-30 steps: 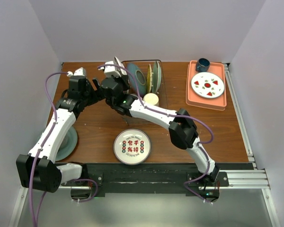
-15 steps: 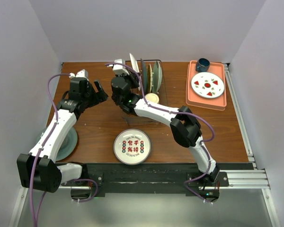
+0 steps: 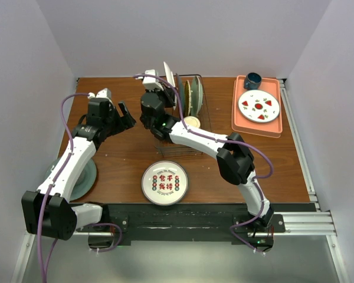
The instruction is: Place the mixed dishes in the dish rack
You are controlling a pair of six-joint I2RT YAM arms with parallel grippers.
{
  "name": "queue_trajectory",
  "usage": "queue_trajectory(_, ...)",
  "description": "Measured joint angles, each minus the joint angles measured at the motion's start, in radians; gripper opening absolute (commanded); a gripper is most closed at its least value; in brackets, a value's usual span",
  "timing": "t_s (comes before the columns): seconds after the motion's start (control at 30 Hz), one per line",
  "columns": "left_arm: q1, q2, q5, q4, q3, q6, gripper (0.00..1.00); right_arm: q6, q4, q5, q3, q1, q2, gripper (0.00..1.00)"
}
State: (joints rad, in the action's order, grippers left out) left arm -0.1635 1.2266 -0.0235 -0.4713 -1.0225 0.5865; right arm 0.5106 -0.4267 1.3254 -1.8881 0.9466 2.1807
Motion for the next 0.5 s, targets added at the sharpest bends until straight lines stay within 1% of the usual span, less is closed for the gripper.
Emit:
queue_trajectory(0.23,0.0,0.0,-0.013,0.0,0.002,0.0,0.84,0.058,-0.039,0.036,-0.083,0.0,0.045,0.0)
queue_trajectory(0.5,0.0,-0.02,-0.034,-0.01,0.001,-0.004,0.84,0.175,-0.103,0.082,-0.171,-0.003,0.178,0.0)
